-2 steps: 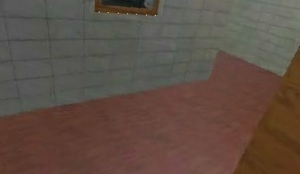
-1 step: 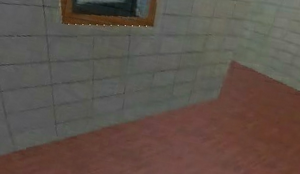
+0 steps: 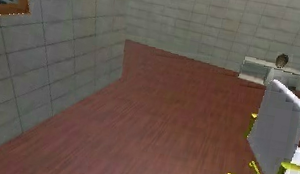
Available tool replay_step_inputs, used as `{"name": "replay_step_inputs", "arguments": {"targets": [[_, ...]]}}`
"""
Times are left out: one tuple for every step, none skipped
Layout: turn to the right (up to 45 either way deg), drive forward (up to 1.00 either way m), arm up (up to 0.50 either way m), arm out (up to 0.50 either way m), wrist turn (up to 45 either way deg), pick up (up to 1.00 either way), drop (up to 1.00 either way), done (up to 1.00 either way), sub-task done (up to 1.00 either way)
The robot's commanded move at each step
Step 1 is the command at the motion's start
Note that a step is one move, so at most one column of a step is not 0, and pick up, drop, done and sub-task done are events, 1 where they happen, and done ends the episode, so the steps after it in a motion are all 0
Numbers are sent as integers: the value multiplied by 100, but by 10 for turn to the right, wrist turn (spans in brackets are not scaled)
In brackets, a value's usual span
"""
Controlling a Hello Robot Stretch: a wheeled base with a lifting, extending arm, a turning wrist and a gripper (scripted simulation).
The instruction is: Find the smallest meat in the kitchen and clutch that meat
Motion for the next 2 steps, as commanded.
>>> {"name": "replay_step_inputs", "arguments": {"targets": [[0, 5, 0, 0, 0, 0, 0, 0, 0], [120, 0, 0, 0, 0, 0, 0, 0, 0]]}}
